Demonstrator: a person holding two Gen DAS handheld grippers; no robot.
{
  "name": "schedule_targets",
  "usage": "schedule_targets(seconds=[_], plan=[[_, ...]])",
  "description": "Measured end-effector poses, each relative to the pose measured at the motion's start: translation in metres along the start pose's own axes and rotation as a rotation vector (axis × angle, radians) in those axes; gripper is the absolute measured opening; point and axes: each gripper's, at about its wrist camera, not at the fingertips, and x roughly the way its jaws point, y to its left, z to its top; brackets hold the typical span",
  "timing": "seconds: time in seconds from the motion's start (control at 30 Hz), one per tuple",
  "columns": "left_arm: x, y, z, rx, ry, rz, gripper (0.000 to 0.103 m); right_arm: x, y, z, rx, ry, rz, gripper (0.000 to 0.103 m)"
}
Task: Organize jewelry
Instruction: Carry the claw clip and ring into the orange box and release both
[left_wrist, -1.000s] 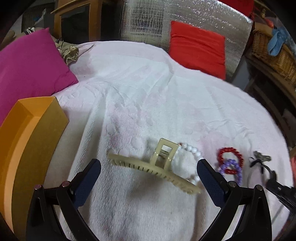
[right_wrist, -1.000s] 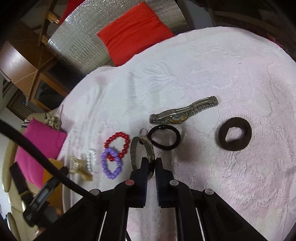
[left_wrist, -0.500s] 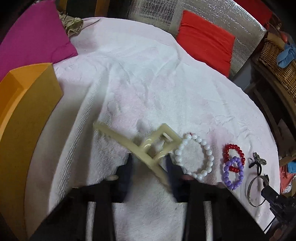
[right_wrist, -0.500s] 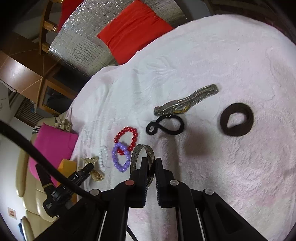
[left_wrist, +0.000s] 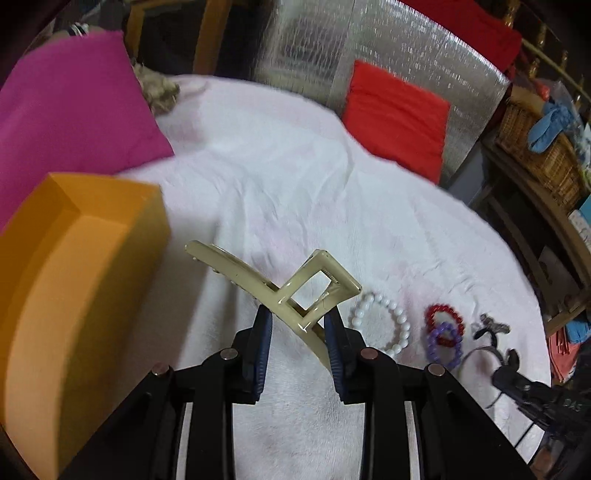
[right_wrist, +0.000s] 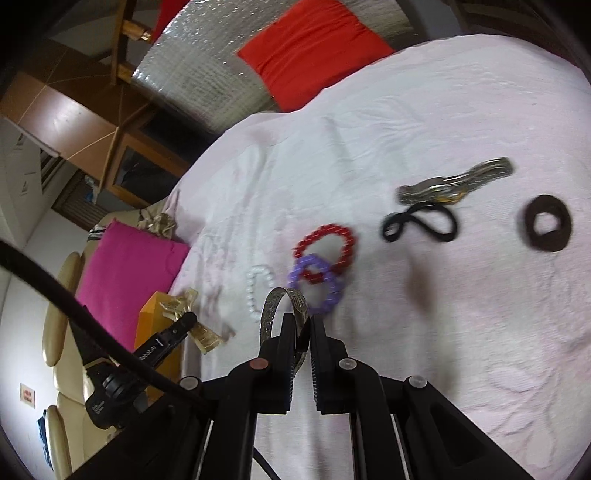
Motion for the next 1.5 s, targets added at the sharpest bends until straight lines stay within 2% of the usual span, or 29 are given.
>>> schedule_targets(seconds=[0.13,0.2,0.43,0.5,0.67,0.87,0.97,1.27,1.5], plan=[[-0.045,0.005,0.001,0.019,-0.093,-0.003,0.03,0.004,0.023,-0.006,-0.04,-0.01,0.045,0.009],[-0.068,0.01,0.0,0.03,-0.141,0.025,0.03,0.006,0.035,-0.01,-0.059,-0.015,0.079,0.009],[-0.137,0.069,-0.019,-0.014,-0.194,0.188,0.03,0.008,0.09,-0.027,-0.113,-0.008,0.179,0.009],[-0.15,0.094,-0.028,-0.03,-0.163,0.261,0.03,0.012,0.115,-0.034,-0.153,0.0,0.2,0.009],[-0.161,0.141,-0.05,-0.084,-0.092,0.331,0.03,0.043,0.188,-0.058,-0.231,0.062,0.238,0.009],[-0.153,0.185,-0.075,-0.144,-0.012,0.347,0.03,0.102,0.271,-0.093,-0.377,0.15,0.182,0.009],[-0.144,0.19,-0.081,-0.139,0.011,0.345,0.03,0.138,0.297,-0.109,-0.447,0.191,0.13,0.009],[-0.128,0.208,-0.092,-0.149,0.095,0.346,0.03,0.206,0.316,-0.148,-0.537,0.315,0.02,0.009],[-0.128,0.211,-0.093,-0.134,0.114,0.348,0.032,0.212,0.309,-0.156,-0.546,0.377,-0.015,0.013]])
